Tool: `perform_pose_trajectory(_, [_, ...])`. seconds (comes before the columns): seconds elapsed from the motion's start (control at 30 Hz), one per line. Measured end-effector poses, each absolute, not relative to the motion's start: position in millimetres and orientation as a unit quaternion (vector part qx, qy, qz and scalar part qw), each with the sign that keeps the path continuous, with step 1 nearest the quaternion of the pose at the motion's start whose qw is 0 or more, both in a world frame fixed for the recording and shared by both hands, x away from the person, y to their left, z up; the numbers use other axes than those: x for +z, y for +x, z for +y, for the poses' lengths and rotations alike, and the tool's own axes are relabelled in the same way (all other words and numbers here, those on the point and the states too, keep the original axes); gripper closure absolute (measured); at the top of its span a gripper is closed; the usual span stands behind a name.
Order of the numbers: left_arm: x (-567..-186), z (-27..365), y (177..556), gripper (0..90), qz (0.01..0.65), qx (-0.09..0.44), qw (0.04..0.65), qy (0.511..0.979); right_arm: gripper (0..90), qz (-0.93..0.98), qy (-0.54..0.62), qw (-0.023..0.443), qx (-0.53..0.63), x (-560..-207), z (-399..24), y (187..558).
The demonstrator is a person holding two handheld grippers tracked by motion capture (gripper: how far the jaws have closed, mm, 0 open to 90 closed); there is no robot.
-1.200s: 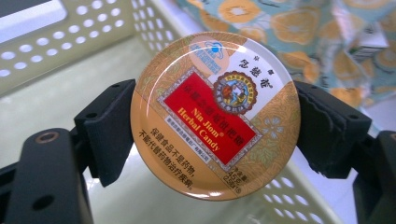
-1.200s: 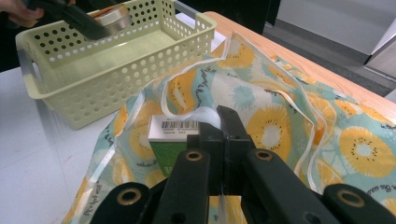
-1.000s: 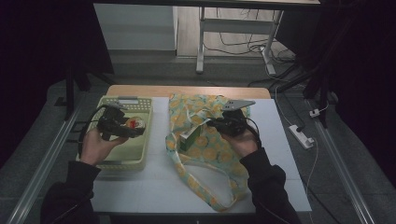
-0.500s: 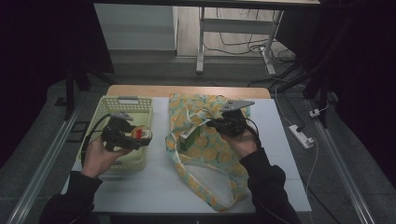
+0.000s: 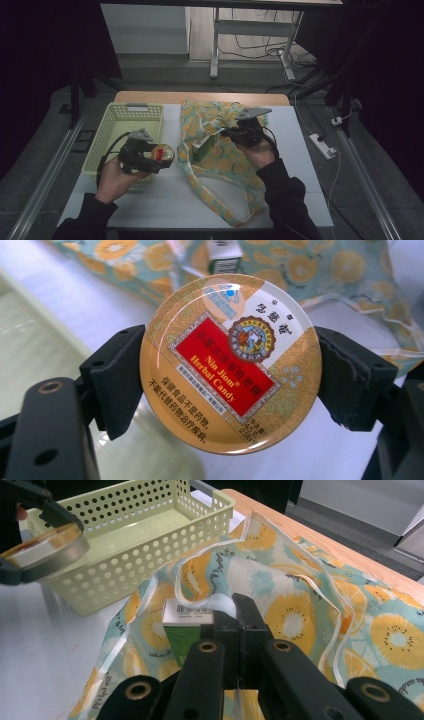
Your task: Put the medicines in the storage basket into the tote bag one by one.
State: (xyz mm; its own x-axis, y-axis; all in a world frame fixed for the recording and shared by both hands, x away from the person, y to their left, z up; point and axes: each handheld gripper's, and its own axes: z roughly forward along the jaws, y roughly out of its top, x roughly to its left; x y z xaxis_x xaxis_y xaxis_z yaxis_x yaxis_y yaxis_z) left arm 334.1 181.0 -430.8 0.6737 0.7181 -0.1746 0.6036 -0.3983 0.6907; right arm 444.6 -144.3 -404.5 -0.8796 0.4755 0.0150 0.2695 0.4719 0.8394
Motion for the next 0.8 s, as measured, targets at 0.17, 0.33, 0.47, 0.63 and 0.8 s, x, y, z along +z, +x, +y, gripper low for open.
perform_pose_trajectory(0.17, [-431.4, 162.9, 330.7, 20.4, 0.381, 0.070, 0.383, 0.838, 90.0, 0.851, 0.219, 0.110, 0.464, -404.5, -144.3, 444.7])
perform_pose_trajectory(0.33, [-433.6, 143.8, 330.5, 20.4, 0.364, 0.070, 0.383, 0.846, 90.0, 0.851, 0.219, 0.109, 0.464, -404.4, -144.2, 444.7])
perform_pose_trajectory(0.47, [-436.1, 129.6, 333.2, 20.5, 0.355, 0.071, 0.384, 0.849, 90.0, 0.851, 0.219, 0.110, 0.464, -404.3, -144.4, 444.7])
perform_pose_trajectory(0.63, [-441.8, 109.9, 341.1, 20.4, 0.344, 0.068, 0.380, 0.856, 90.0, 0.851, 0.218, 0.109, 0.465, -404.2, -144.2, 444.8])
perform_pose_trajectory(0.8, [-449.0, 90.8, 351.9, 20.4, 0.335, 0.063, 0.380, 0.860, 90.0, 0.850, 0.220, 0.110, 0.466, -404.0, -145.0, 445.0])
